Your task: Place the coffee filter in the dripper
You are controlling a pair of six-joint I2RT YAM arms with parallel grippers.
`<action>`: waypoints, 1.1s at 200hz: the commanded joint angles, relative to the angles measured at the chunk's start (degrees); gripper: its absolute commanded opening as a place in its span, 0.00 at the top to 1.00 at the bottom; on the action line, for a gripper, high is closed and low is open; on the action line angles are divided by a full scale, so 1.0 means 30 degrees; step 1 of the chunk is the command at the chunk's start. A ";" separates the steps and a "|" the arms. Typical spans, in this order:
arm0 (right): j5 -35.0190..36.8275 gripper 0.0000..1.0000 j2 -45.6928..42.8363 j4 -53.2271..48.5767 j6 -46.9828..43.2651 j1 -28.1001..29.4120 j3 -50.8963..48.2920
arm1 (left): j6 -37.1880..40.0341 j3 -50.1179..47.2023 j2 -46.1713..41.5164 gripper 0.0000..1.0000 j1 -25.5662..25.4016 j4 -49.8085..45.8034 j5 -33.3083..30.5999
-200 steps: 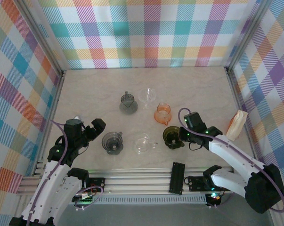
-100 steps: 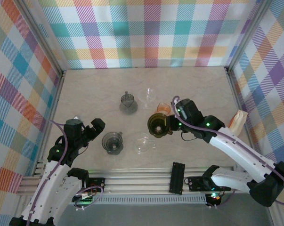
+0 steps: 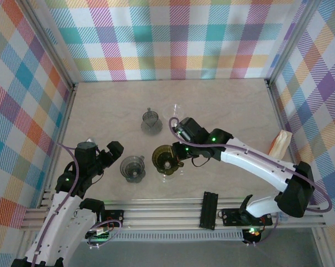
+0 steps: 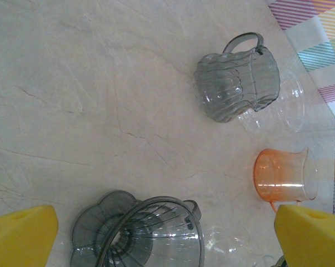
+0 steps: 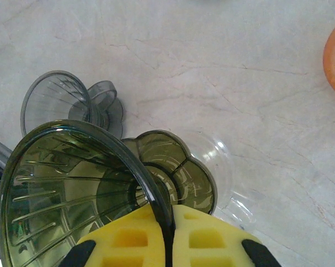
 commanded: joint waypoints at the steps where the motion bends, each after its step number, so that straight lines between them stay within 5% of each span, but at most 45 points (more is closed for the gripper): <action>1: -0.0348 1.00 0.0099 0.0191 0.0554 0.0064 0.0396 | -0.0053 0.0294 -0.0245 0.00 -0.0142 -0.0425 -0.0348; 132: 0.0320 1.00 0.0670 0.0941 0.0920 0.0032 -0.0675 | -0.0030 0.0246 -0.0354 0.00 -0.0147 -0.0509 -0.0435; 220: 0.2232 0.35 -0.0457 0.0292 0.1300 0.0007 -0.0906 | -0.0019 0.0300 -0.0465 0.00 -0.0141 -0.0498 -0.0288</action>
